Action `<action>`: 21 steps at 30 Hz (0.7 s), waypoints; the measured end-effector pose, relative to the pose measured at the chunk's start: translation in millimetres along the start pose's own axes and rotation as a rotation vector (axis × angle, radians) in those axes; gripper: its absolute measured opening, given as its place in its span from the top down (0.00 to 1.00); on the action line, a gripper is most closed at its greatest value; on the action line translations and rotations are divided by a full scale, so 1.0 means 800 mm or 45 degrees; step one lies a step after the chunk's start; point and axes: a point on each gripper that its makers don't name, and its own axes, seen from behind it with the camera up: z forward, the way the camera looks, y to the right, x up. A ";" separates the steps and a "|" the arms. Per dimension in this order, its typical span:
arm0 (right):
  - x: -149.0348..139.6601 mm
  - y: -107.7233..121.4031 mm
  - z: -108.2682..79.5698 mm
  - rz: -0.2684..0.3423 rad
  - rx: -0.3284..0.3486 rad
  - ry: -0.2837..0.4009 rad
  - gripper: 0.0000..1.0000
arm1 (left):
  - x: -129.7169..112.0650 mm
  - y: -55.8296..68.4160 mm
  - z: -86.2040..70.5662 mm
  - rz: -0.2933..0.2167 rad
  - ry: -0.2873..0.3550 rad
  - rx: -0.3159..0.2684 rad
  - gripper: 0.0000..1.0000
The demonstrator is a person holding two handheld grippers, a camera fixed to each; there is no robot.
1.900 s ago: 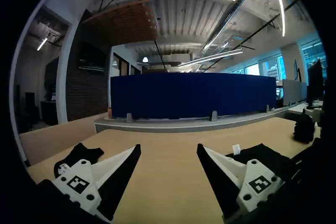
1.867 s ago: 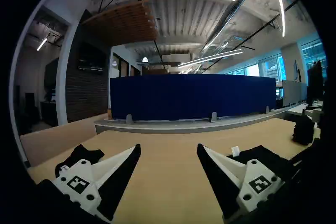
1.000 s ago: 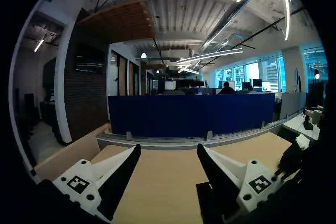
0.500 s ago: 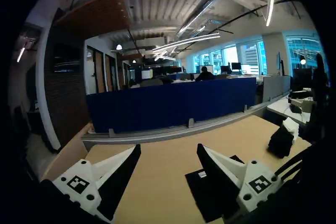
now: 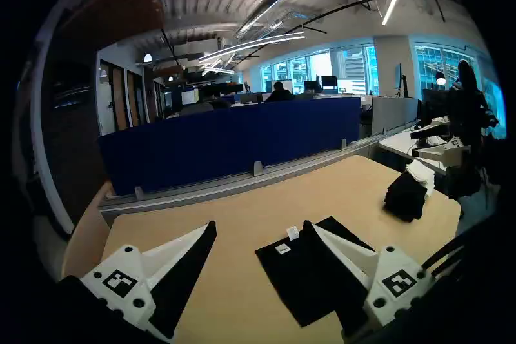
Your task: Fold towel
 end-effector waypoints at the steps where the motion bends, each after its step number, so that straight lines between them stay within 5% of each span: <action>1: -0.002 -0.001 0.001 -0.001 0.005 -0.004 0.00 | -0.001 0.000 0.001 0.004 -0.002 -0.002 0.01; 21: -0.109 -0.037 0.029 -0.005 0.090 -0.133 0.00 | -0.115 0.039 0.028 0.116 -0.170 -0.084 0.01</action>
